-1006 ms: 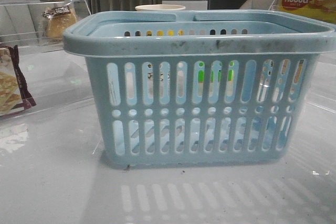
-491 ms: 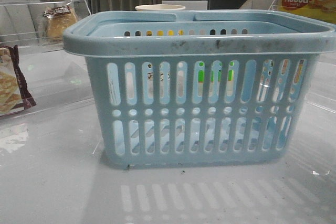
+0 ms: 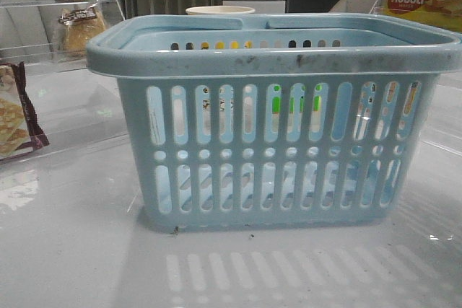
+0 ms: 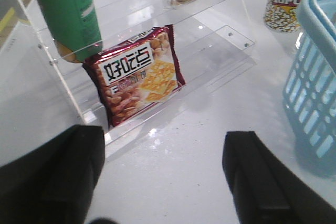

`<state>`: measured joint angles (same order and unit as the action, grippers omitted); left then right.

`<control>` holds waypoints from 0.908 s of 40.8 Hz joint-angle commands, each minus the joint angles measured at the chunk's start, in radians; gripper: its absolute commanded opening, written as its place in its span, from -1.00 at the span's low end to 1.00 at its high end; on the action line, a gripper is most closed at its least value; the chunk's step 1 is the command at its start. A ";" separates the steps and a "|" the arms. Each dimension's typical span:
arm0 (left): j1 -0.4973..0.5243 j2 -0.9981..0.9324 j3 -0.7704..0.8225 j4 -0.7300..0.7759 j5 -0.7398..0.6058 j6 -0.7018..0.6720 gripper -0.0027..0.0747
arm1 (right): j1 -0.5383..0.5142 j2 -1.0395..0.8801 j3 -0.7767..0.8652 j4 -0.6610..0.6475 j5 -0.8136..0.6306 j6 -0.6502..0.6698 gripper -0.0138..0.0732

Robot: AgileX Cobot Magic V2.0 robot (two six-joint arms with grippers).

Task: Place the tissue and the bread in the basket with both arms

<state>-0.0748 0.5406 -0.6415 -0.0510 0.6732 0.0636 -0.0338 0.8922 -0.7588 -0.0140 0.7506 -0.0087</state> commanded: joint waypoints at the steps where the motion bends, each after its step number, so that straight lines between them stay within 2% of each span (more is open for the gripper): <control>1: -0.059 0.022 -0.029 -0.053 -0.082 0.054 0.43 | -0.041 0.056 -0.092 -0.018 -0.079 0.002 0.56; 6: -0.155 0.033 -0.029 -0.048 -0.095 0.070 0.43 | -0.111 0.161 -0.189 -0.018 -0.079 0.002 0.56; 14: -0.250 0.037 -0.029 -0.044 -0.125 0.070 0.43 | -0.147 0.348 -0.357 -0.023 -0.102 0.001 0.56; 26: -0.257 0.037 -0.029 -0.044 -0.125 0.070 0.43 | -0.150 0.643 -0.608 -0.055 -0.108 -0.003 0.56; 37: -0.257 0.037 -0.029 -0.044 -0.125 0.070 0.43 | -0.150 0.839 -0.719 -0.079 -0.188 -0.003 0.56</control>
<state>-0.3253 0.5703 -0.6415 -0.0824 0.6311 0.1326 -0.1753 1.7369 -1.4245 -0.0632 0.6515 -0.0066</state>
